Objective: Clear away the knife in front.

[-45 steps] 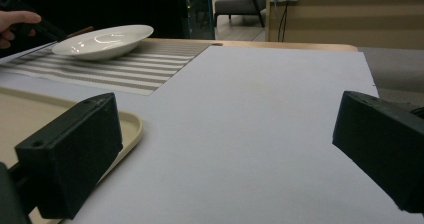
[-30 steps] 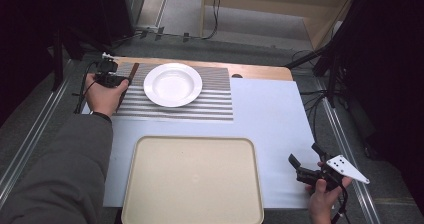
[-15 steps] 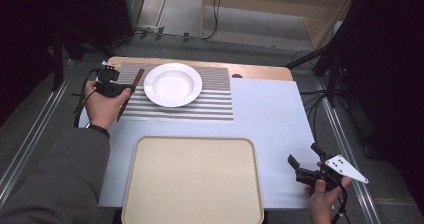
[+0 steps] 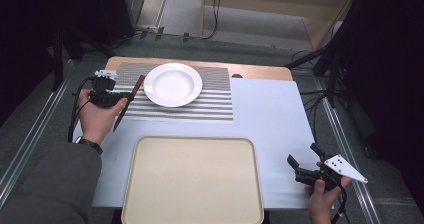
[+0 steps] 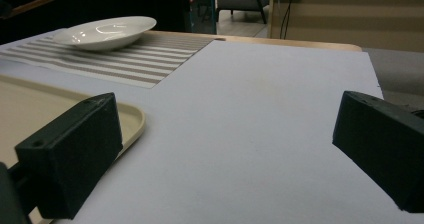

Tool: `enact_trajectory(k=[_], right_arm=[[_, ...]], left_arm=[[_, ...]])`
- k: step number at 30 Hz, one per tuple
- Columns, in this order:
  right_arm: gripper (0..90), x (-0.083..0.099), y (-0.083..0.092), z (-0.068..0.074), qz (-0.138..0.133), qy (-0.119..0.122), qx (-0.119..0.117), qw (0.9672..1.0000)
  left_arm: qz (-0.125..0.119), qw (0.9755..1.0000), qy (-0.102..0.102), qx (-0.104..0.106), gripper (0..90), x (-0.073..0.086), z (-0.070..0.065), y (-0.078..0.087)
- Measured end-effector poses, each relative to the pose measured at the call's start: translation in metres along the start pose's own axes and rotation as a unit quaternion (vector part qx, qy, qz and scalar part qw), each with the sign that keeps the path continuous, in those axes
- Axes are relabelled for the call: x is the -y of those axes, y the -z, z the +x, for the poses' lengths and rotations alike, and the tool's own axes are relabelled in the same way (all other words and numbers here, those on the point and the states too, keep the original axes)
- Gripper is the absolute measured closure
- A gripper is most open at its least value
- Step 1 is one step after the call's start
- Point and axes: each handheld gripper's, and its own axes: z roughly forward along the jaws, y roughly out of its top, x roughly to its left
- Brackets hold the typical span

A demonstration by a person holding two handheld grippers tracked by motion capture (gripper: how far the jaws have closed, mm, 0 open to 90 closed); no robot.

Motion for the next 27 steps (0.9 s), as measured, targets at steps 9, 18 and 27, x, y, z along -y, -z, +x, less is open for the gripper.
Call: enact_trajectory(k=[9, 18, 27], right_arm=[[0.0, 0.000, 0.000, 0.001, 0.001, 0.000, 0.000, 1.0000], [0.0, 0.000, 0.000, 0.001, 0.001, 0.001, 0.001, 1.0000], [0.0, 0.000, 0.000, 0.001, 0.001, 0.002, 0.001, 1.0000]], left_arm=[[-0.015, 0.9997, -0.002, 0.022, 76.3, 0.015, -0.020, 0.011], [-0.019, 0.9990, -0.025, 0.034, 76.4, 0.034, -0.043, 0.019], [-0.023, 0.9975, -0.043, 0.050, 76.3, 0.053, -0.067, 0.029]])
